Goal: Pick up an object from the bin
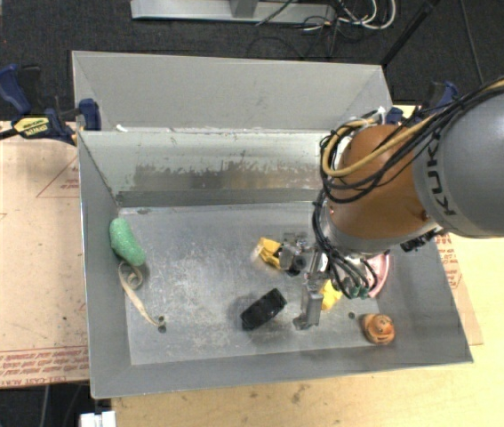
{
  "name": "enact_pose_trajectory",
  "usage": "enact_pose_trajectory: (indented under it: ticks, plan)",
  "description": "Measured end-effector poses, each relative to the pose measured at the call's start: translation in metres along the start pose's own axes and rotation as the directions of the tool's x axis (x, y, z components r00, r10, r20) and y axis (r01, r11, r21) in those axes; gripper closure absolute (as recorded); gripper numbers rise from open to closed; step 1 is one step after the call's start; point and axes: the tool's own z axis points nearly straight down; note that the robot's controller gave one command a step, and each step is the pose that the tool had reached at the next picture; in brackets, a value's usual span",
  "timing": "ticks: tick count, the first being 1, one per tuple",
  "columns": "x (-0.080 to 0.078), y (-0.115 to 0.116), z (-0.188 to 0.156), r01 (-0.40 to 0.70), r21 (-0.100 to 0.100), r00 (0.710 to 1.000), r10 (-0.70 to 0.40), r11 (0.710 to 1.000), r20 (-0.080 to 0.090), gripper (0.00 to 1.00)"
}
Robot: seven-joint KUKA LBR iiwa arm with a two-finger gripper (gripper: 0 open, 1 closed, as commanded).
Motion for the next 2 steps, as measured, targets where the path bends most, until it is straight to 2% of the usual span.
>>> enact_pose_trajectory:
  ticks: [1, 2]
  plan:
    - [-0.002, 0.0, -0.005, 0.0, 0.0, 1.0, 0.0, 1.0, 0.008, 0.0]
    - [0.018, 0.032, 0.059, 0.088, 0.001, 0.996, -0.088, 0.996, 0.009, 0.0]
